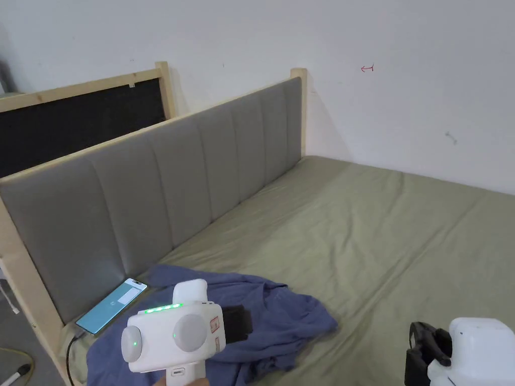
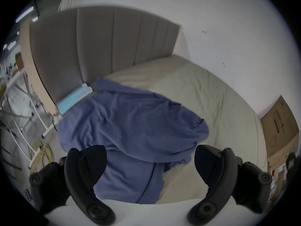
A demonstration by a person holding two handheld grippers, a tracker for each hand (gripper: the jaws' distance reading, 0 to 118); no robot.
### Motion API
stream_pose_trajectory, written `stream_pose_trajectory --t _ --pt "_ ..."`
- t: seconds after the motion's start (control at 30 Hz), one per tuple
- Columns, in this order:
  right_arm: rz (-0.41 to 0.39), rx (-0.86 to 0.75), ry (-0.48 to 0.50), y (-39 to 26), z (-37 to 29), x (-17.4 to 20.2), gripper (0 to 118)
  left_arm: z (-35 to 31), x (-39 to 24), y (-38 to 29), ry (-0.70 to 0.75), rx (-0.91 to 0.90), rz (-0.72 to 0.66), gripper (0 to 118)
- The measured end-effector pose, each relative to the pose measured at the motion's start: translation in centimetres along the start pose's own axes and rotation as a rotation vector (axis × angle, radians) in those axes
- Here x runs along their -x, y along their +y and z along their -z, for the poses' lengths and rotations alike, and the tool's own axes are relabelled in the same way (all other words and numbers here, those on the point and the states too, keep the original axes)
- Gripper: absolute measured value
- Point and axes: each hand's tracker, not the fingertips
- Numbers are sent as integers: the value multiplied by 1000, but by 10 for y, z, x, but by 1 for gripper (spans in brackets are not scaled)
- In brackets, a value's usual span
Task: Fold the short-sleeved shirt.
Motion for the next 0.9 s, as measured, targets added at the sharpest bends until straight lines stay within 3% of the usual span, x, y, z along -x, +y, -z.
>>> stream_pose_trajectory --t 0.3,0.37,0.4,0.47,0.5,0.53,0.63,0.77,0.9 --pt "26 151 -49 -26 47 -22 4 124 -19 -7 -34 243 28 113" --pt "44 180 -47 -30 53 -26 4 134 -28 -19 64 258 124 113" --pt "51 193 -39 -32 53 -28 4 133 -34 -18 83 261 181 108" --pt "64 205 -40 -36 55 -32 4 127 -38 -12 84 241 196 80" --pt "71 211 -45 -38 55 -33 4 112 -47 -13 85 234 184 43" --pt "80 218 -49 -41 55 -35 4 104 -48 -10 92 216 162 15" --pt "116 231 -48 -45 53 -43 4 102 -43 -1 99 239 76 15" --pt "138 232 -69 -49 47 -56 4 99 -47 0 81 237 118 15" --pt "208 223 -103 -52 38 -79 4 96 -56 4 -109 239 43 15"
